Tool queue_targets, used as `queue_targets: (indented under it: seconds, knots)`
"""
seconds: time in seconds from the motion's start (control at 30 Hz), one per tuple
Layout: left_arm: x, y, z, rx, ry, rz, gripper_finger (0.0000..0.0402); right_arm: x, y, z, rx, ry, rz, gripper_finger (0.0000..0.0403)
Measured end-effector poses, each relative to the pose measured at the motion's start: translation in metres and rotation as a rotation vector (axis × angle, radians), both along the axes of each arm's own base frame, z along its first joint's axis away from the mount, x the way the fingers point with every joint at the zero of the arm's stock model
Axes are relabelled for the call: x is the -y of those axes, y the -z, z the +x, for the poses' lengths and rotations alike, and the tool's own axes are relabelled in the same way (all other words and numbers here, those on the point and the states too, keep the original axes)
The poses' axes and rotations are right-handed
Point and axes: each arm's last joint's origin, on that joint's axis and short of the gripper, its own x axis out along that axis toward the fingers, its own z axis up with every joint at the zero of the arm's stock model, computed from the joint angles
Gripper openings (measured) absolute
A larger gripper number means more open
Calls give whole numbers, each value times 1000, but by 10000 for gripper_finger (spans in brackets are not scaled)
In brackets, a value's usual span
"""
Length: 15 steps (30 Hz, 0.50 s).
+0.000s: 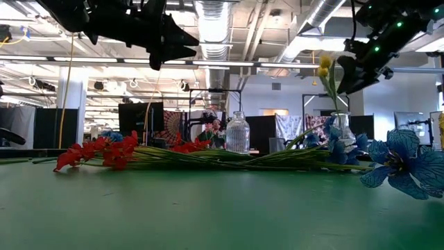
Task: Sort flowers into vase by color
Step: Put the yellow flower into the right white transparent vase
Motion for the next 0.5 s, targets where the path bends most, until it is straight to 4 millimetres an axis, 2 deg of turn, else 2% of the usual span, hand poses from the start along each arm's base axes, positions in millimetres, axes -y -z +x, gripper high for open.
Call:
queue_targets:
  seconds: [0.13,0.3,0.5]
  knots:
    - [1,0,0,1,22,-11,167,-6,-11,-2,-18,3,55,243]
    - [2,2,1,-20,27,-21,167,-16,-21,-3,-50,-22,125,244]
    - [13,5,4,-72,78,-19,167,-31,-25,4,-41,-128,195,244]
